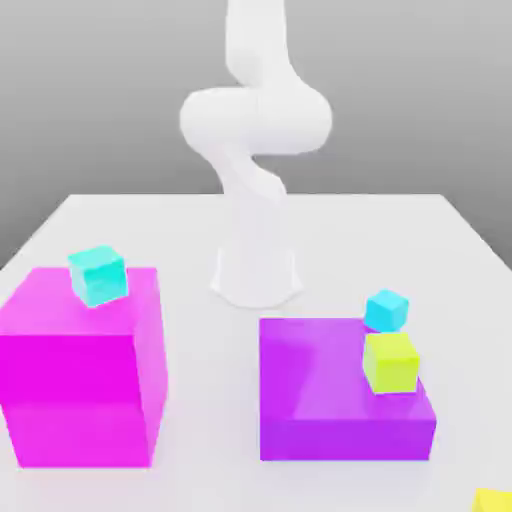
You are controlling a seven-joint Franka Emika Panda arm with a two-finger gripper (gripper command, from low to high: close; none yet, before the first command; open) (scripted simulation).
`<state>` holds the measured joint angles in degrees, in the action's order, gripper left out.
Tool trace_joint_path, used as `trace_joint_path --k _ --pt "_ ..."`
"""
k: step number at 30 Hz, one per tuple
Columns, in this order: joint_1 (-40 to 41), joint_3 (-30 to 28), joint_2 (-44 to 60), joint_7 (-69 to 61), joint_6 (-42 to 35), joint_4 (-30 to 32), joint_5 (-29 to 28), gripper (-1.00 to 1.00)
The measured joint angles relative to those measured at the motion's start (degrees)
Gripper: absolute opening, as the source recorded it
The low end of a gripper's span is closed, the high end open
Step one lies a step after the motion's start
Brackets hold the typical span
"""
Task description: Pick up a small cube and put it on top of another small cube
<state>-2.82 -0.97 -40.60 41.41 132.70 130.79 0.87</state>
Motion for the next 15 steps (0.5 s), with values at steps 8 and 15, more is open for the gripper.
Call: trace_joint_path --k 8,15 --pt "-8.01 -2.12 17.01 -14.77 2.96 -3.23 3.41 0.00" --pt "-12.53 -1.48 31.58 -27.21 5.48 -6.01 6.03 0.00"
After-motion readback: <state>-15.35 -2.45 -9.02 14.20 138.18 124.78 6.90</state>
